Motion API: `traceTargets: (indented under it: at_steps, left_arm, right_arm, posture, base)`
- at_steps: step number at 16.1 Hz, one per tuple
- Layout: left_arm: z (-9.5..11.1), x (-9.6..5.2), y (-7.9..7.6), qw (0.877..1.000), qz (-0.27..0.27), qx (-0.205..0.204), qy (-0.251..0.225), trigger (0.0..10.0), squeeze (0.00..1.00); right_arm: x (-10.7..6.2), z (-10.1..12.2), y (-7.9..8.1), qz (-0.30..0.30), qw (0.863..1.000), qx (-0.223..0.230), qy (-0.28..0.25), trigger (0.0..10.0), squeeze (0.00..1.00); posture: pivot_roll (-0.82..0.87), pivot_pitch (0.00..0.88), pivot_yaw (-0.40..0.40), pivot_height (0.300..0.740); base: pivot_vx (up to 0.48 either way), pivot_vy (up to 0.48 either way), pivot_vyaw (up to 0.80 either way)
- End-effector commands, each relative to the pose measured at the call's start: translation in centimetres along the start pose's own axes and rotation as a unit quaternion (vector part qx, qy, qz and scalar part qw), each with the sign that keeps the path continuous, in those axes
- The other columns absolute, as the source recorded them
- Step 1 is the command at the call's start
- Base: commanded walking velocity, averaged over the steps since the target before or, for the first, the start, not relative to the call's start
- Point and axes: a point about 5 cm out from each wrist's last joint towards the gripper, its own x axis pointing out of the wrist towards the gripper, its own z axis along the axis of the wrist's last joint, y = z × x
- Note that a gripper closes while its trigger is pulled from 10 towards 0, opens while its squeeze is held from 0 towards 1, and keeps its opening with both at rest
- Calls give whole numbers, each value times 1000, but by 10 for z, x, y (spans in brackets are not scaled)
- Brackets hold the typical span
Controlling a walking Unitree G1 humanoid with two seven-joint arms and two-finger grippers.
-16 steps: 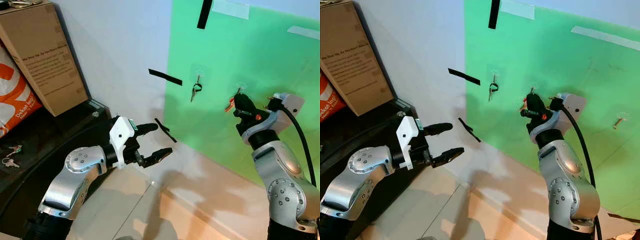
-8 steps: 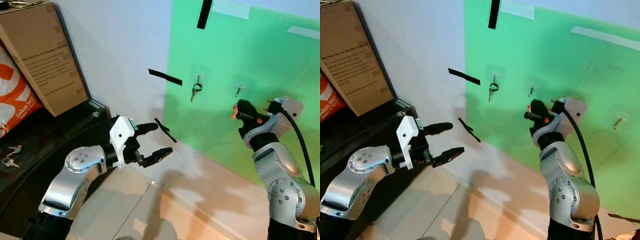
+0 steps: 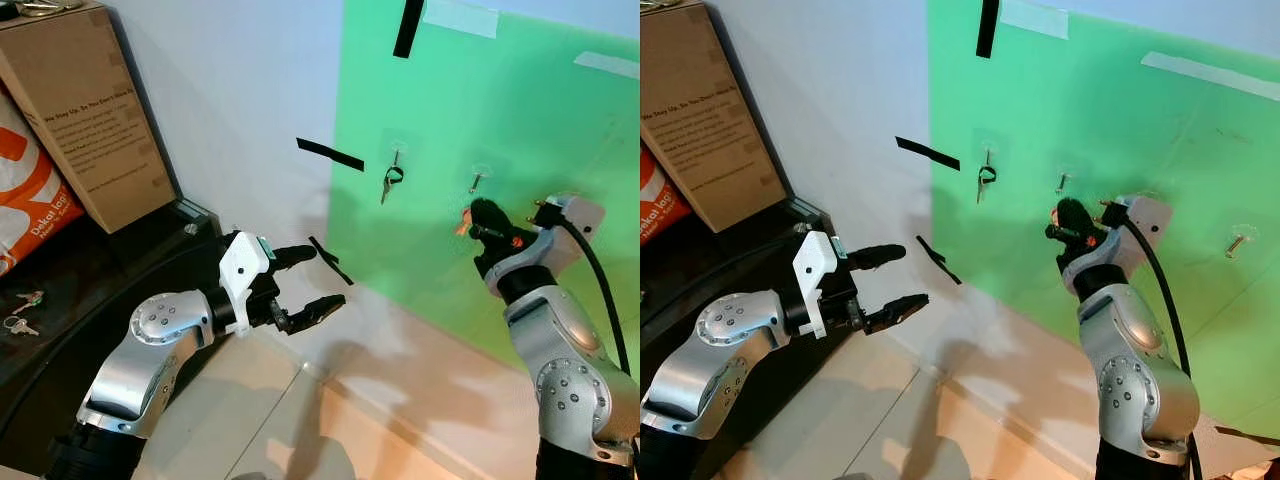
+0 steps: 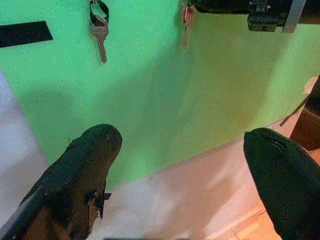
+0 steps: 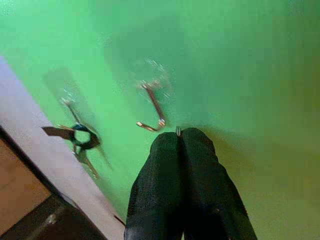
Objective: Hang keys on a hook
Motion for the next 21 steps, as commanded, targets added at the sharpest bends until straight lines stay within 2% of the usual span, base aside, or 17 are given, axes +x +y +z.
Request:
traceTargets:
  at_steps: [1,11,14,16,18,21]
  left_arm:
    - [4,3,0,1000,-8,6,-2,10000,0]
    - [5,5,0,1000,-10,6,-4,10000,0]
    - [4,5,0,1000,-9,7,-5,10000,0]
    - [4,5,0,1000,-9,6,-5,10000,0]
    - [4,5,-1,1000,-10,6,-4,10000,0]
    - [3,5,-1,1000,-10,7,-3,10000,0]
  right_arm:
    - [1,9,7,17,1000,3,-23,10000,0]
    - [6,16,13,26,999,10,-38,10000,0]
    - [5,11,18,46,999,-20,-22,10000,0]
    - [5,6,15,39,999,-33,-8,10000,0]
    - [5,-1,5,5,999,-48,12,10000,0]
    - [5,0,-10,-46,998,-38,9,10000,0]
  posture:
    - [-61,0,1,740]
    - [-59,0,-4,740]
    - [-59,0,-7,740]
    - [-56,0,-12,740]
    - [-56,0,-12,740]
    - [-56,0,-13,740]
  base:
    - [0,0,0]
    - [0,0,0]
    - [0,0,0]
    - [0,0,0]
    - [0,0,0]
    - [0,0,0]
